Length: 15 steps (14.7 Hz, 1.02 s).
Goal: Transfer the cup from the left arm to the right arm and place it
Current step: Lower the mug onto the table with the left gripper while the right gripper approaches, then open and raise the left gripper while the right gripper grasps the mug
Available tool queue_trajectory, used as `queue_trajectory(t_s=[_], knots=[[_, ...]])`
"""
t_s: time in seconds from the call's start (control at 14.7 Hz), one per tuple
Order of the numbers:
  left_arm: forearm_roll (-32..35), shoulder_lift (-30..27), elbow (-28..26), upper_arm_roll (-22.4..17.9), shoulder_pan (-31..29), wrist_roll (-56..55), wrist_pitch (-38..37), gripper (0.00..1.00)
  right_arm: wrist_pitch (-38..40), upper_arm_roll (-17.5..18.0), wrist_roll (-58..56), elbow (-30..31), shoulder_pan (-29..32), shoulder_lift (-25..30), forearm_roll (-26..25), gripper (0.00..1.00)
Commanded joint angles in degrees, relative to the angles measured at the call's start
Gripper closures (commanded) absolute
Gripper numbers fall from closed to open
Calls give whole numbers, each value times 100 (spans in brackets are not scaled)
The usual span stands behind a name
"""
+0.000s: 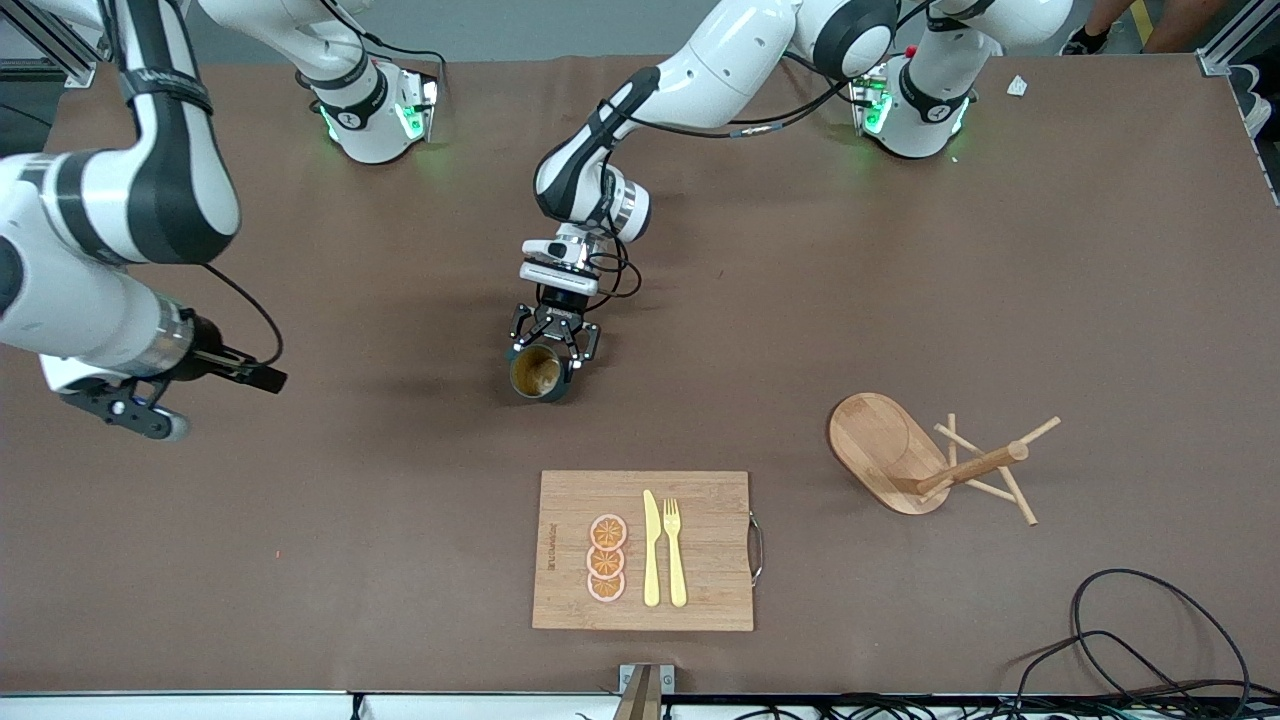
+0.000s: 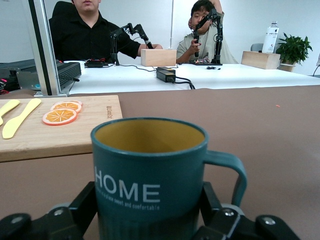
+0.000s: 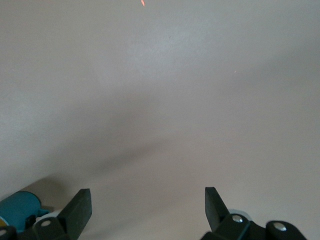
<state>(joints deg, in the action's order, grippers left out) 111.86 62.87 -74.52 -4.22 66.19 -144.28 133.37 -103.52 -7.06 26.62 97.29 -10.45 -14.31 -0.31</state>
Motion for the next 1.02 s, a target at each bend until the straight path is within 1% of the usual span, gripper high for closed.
queue_trajectory(t_s=[0.0,0.14,0.27,0.34,0.48,0.61,0.68,0.82,0.95], knots=[[29,76,8,52,78,-276,40,0,-71,-24,761,1,-175,-134,13,0],[-119,-2,-246,289,113,-294,40,0,-80,-24,1597,-8,-412,-213,13,0],[-505,-65,-440,404,113,-259,40,0,-106,-24,2055,-8,-589,-292,31,0],[-733,-73,-493,448,122,-241,31,0,-107,-24,2284,1,-633,-301,118,0],[-1199,-257,-695,571,122,-189,-39,0,-150,-24,2575,1,-668,-318,486,0],[-1586,-529,-958,642,122,-162,-48,0,-203,-24,2873,18,-703,-327,620,0],[-1849,-678,-1090,650,122,-162,-57,0,-229,-24,3136,18,-791,-362,620,0],[-2499,-1056,-1345,825,122,-153,-223,0,-370,-33,3611,18,-993,-441,620,0],[-3341,-1460,-1539,905,113,-31,-495,0,-527,-32,3666,18,-1168,-503,611,0]])
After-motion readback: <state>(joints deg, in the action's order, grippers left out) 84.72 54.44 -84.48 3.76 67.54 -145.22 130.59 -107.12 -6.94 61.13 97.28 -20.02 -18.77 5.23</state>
